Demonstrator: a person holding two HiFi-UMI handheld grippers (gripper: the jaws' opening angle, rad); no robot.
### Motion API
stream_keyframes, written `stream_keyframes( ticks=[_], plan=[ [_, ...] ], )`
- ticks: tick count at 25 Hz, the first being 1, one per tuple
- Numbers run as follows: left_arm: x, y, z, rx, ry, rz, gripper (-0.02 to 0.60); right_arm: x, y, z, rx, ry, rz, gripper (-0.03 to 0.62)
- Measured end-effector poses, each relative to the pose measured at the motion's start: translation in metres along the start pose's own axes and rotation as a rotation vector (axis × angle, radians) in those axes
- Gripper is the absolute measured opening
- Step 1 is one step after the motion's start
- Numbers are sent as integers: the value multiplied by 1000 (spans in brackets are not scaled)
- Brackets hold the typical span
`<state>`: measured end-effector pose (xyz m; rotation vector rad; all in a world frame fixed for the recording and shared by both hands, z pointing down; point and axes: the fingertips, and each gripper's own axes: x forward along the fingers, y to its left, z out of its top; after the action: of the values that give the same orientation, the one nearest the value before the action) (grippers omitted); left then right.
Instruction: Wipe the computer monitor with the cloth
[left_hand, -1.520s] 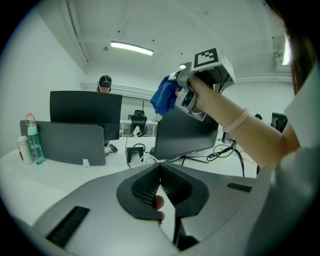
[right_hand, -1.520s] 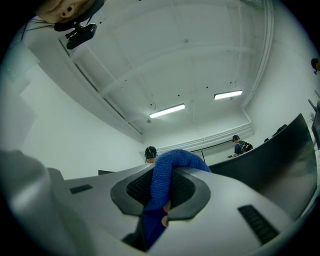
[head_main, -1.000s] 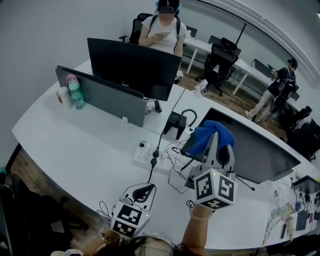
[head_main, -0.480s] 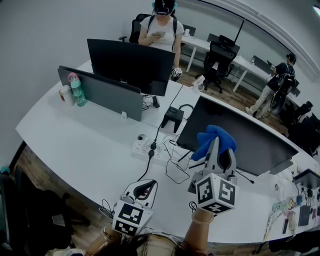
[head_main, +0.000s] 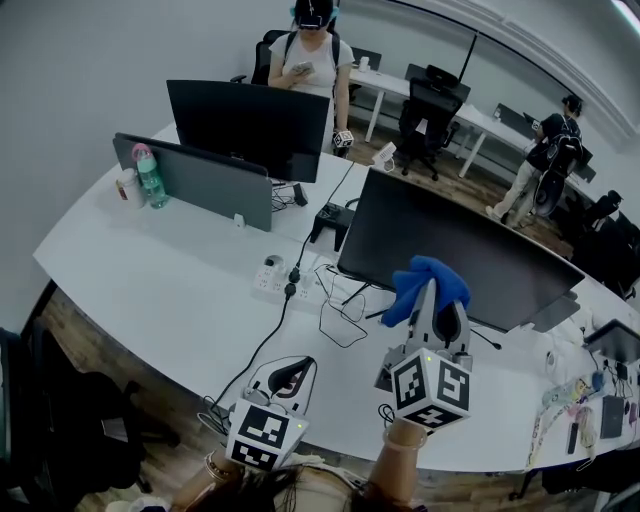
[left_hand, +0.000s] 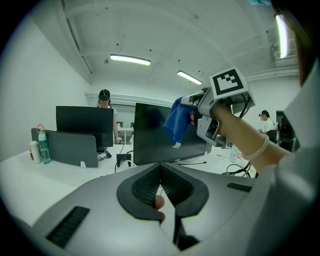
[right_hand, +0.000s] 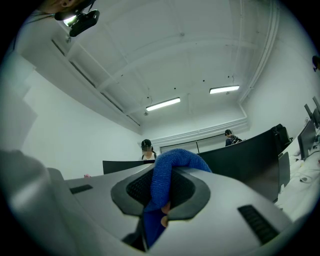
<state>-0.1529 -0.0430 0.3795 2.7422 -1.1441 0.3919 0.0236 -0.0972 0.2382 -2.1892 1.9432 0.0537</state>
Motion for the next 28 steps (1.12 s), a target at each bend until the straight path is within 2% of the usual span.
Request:
stream_keyframes(
  ticks=[12,18,28],
  plan=[
    [-16,-56,-5,42,-8,-13,9,-51,-36,-9,17,40,-7,61],
    [-25,-89,-6,40,-13,-43,9,-80,-55,-12,6,66,-20,61],
    [-48,-136,-20,46,-17,-52,9,-135,-77,-14,3,100,-26,61]
  ],
)
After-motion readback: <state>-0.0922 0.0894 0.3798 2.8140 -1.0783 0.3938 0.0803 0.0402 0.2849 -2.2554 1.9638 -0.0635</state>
